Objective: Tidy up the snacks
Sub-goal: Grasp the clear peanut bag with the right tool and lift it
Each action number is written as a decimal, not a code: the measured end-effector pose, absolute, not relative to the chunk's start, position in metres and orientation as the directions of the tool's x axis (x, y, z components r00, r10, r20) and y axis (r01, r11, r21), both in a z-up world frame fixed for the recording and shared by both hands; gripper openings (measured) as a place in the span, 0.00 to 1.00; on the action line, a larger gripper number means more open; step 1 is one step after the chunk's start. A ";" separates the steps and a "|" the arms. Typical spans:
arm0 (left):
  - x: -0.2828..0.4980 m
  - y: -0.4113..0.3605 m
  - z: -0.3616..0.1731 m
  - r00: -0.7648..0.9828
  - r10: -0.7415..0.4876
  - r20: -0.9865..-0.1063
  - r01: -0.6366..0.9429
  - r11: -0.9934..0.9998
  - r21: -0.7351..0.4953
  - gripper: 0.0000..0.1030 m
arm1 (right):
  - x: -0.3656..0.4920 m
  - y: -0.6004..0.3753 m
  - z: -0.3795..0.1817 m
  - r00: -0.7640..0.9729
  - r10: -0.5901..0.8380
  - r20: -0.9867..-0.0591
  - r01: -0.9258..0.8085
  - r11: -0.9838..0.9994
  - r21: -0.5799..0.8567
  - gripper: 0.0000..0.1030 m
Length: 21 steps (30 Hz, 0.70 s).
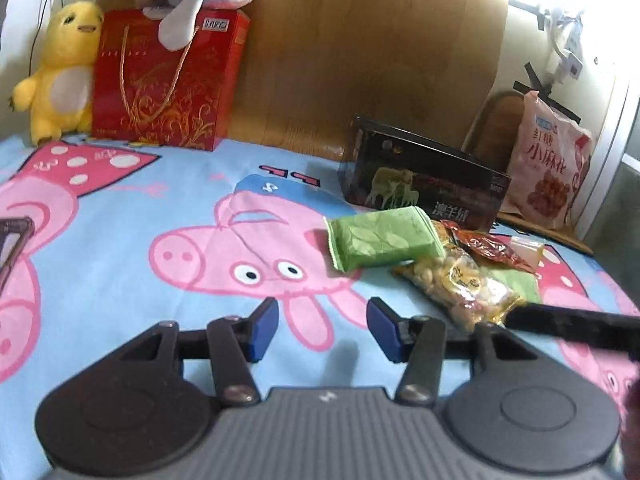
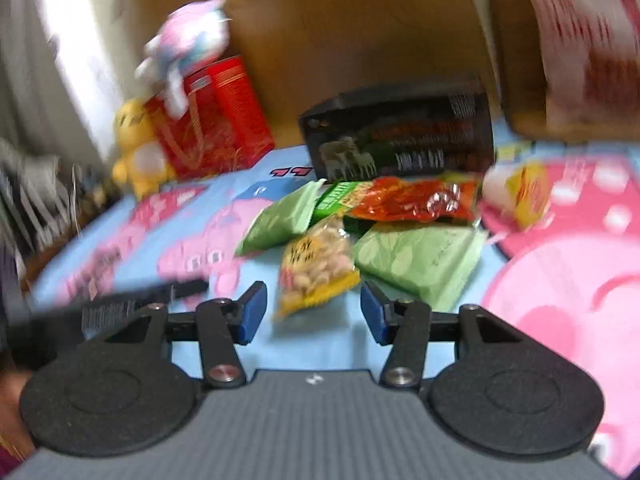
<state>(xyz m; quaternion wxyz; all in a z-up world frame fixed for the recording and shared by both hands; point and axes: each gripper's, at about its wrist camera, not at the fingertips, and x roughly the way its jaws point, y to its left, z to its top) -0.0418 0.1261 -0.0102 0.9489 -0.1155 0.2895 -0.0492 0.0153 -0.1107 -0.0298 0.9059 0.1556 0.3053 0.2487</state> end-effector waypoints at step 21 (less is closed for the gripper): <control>-0.045 0.057 0.020 0.681 -0.558 -0.474 0.448 0.830 -0.333 0.64 | -0.084 -0.217 -0.020 0.730 0.507 -0.459 -0.373 0.858 0.354 0.57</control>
